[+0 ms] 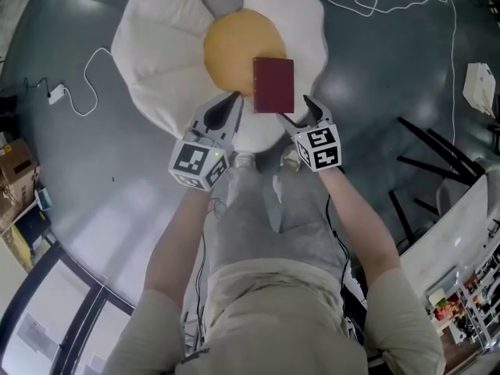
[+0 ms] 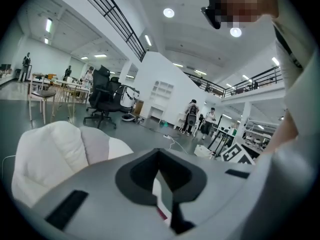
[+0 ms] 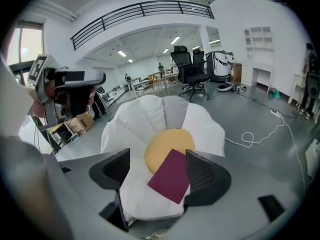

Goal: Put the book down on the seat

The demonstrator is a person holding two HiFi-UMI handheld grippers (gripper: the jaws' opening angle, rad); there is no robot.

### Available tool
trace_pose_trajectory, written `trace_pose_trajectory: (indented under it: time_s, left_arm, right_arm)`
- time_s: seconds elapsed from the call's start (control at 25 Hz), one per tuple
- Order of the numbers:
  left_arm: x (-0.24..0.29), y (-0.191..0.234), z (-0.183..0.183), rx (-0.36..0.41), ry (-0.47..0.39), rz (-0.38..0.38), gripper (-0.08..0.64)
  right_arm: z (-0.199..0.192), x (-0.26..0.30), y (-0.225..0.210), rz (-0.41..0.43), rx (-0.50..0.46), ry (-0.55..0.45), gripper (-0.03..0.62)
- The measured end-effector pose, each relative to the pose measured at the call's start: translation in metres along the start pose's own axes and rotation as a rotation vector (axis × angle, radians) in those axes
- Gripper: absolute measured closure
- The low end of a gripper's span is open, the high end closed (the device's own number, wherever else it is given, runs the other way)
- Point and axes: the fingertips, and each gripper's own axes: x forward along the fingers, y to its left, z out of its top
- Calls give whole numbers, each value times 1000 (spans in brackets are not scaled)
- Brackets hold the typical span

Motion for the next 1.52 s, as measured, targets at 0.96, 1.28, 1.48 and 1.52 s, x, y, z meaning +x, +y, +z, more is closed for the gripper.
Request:
trace_pose_trajectory:
  time_s: [0.96,1.28,1.48,1.52]
  left_arm:
    - [-163,-110,334,51,-334,-5,549]
    - [-226,-159,390,184,-453,35,549]
    - [-240,-204,381,324,-456,-33,549]
    - [-243,-212,376,343,-447,-49,551]
  right_arm:
    - [357,-437,105,-115,-34,-826,494]
    - [374,-514,132,-107,-8,-905,537]
    - [359,-533,141,-145,-113,-896,559]
    - [355,-534,144,-144,-128,-890,562]
